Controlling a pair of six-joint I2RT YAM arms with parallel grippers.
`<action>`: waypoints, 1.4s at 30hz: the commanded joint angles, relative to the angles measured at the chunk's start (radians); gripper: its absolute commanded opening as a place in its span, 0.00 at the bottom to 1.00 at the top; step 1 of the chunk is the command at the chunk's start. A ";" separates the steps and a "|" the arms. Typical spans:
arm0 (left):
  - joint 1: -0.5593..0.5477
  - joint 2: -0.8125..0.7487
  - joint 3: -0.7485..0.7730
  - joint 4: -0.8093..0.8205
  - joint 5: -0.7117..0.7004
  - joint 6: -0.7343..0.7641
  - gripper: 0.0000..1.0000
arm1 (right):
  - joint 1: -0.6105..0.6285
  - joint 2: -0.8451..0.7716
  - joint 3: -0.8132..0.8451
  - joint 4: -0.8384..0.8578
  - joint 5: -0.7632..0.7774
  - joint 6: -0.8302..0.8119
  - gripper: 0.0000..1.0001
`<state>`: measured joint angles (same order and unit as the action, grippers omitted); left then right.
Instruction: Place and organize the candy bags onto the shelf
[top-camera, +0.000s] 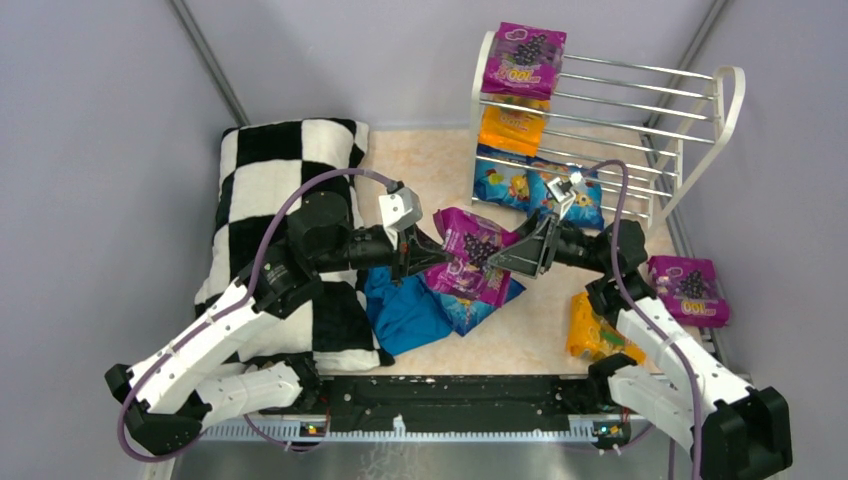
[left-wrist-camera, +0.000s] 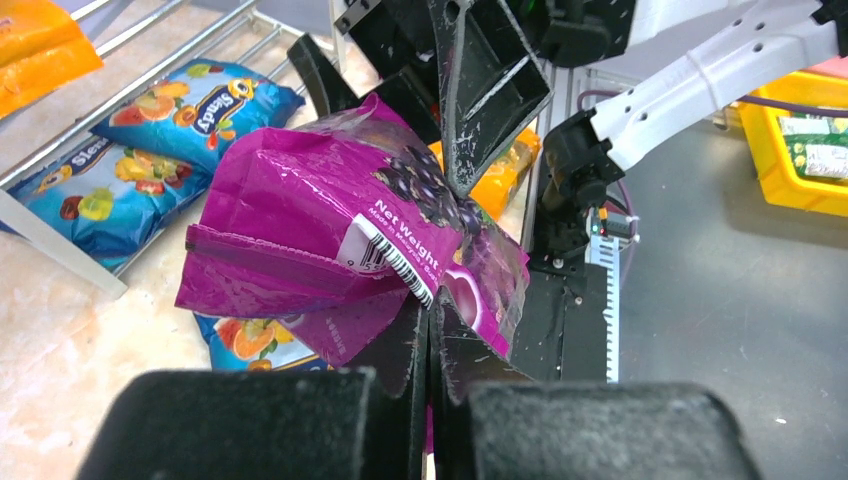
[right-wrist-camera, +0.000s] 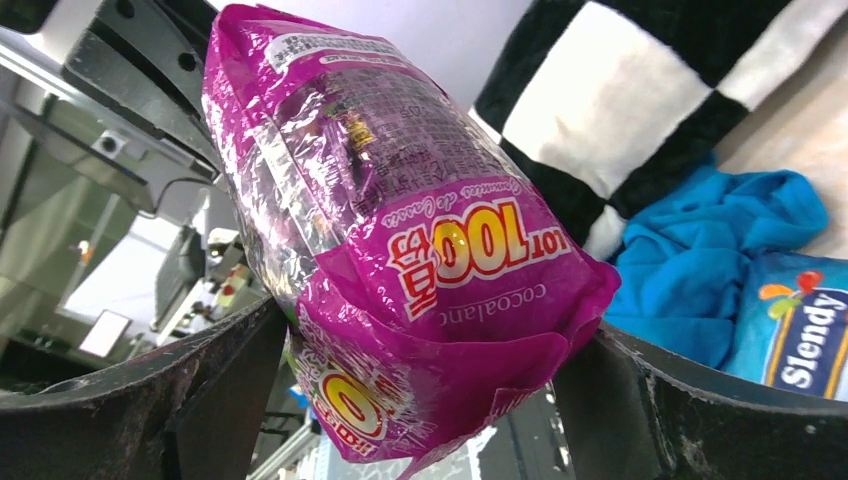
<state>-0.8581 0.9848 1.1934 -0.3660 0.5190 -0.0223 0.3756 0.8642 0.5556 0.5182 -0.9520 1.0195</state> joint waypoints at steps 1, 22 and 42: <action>-0.001 -0.006 0.004 0.225 -0.001 -0.024 0.00 | 0.000 0.029 0.027 0.316 -0.112 0.187 0.94; -0.001 0.020 -0.046 0.255 -0.198 -0.031 0.00 | -0.006 -0.062 -0.030 0.507 -0.105 0.387 0.52; -0.001 0.024 -0.026 0.275 -0.370 -0.079 0.84 | -0.009 -0.199 0.125 -0.151 0.266 -0.032 0.00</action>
<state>-0.8581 1.0298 1.1500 -0.1638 0.2192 -0.1059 0.3580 0.7185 0.5407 0.5041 -0.8230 1.1526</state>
